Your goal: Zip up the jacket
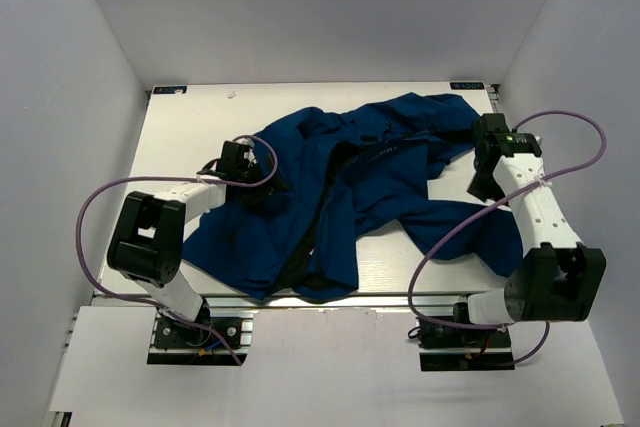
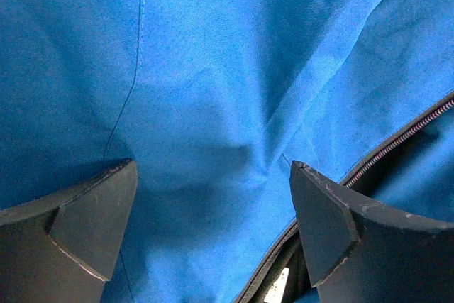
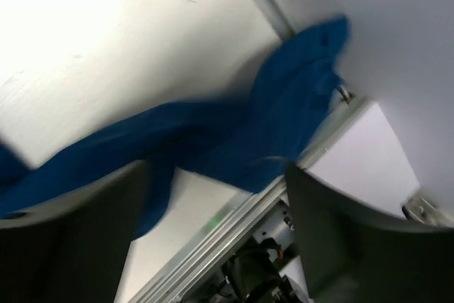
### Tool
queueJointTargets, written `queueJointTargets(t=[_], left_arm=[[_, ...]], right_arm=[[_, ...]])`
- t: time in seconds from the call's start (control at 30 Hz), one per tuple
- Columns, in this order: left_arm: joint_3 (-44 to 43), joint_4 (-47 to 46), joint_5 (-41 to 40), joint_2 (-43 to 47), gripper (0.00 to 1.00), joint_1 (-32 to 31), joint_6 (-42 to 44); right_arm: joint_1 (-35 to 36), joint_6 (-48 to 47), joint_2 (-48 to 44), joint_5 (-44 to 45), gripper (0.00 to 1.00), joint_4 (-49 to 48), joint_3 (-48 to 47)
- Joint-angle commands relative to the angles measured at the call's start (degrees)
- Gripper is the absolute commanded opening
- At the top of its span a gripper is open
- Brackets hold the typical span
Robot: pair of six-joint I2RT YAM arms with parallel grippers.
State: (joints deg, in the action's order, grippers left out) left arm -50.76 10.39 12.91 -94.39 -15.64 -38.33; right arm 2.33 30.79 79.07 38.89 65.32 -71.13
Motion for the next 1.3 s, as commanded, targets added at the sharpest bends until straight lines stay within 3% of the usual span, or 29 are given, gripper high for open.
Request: queueJointTargets(t=[0.0,0.17,0.23,0.33,0.53,0.67,0.77,0.9,0.93,1.27], left_arm=[[-0.7,2.9,-0.7,2.4,0.98,0.3,2.5],[-0.3,2.5,0.9,6.1,0.98,0.3,4.5],[0.0,2.1,1.4,8.0,0.98,0.3,5.5],[0.5,2.1,1.3,9.0,0.98,0.3,6.7],[2.6,3.1,0.4,9.5,0.98,0.3,6.9],[4.4,3.8,-1.8,9.9,0.98,0.3,6.8],[5.3,4.2,-1.5,9.6,0.98,0.3,6.9],[3.8,5.2,0.2,8.0,0.98,0.3,7.0],[3.1,5.5,1.1,7.7,0.98,0.3,7.1],[0.5,9.8,2.8,8.7,0.98,0.2,7.7]], right_arm=[[1.8,-6.9,-5.0,-5.9,0.87,-2.2,-3.7],[5.2,-13.6,-17.7,-37.2,0.89,-18.0,7.6],[9.1,-11.8,-18.3,-42.0,0.89,-23.5,11.4],[16.3,-8.3,-15.6,-40.8,0.89,-29.4,17.5],[16.9,-1.7,-6.0,-37.5,0.89,-45.5,24.3],[15.9,-1.1,3.9,-31.3,0.89,-45.5,20.4],[13.8,-1.7,10.6,-32.2,0.86,-46.8,18.4],[12.3,-2.2,19.6,-26.2,0.78,-47.8,14.0],[11.0,-2.8,24.0,-26.8,0.72,-46.8,11.8],[3.3,-11.3,51.6,-29.6,0.73,-37.0,-28.9]])
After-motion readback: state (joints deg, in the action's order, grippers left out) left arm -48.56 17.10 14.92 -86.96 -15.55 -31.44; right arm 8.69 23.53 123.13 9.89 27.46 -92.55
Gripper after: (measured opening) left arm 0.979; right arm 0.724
